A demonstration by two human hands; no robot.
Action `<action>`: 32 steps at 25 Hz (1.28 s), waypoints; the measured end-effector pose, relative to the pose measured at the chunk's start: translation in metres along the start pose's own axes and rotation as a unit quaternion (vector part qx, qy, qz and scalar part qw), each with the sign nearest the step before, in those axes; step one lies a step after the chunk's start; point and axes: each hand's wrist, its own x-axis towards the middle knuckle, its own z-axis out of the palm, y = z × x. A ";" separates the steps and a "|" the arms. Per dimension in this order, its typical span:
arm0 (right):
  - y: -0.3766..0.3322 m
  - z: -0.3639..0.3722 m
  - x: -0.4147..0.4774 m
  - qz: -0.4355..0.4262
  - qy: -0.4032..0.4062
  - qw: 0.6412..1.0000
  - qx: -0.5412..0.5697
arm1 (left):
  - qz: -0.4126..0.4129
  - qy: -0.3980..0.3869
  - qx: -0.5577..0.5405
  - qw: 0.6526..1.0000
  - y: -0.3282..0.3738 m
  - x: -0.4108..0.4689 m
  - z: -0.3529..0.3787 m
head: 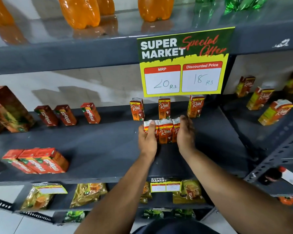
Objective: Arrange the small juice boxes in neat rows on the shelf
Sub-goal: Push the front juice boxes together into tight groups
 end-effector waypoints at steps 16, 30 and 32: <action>0.013 -0.073 -0.065 0.001 0.068 0.995 0.068 | -0.041 -0.047 0.003 0.998 -0.007 -0.099 0.016; 0.013 -0.073 -0.074 -0.019 0.067 0.996 0.050 | -0.045 -0.045 0.022 0.998 -0.005 -0.112 0.012; 0.009 -0.077 -0.070 -0.005 0.059 0.997 0.048 | -0.049 -0.044 0.026 0.998 -0.004 -0.110 0.012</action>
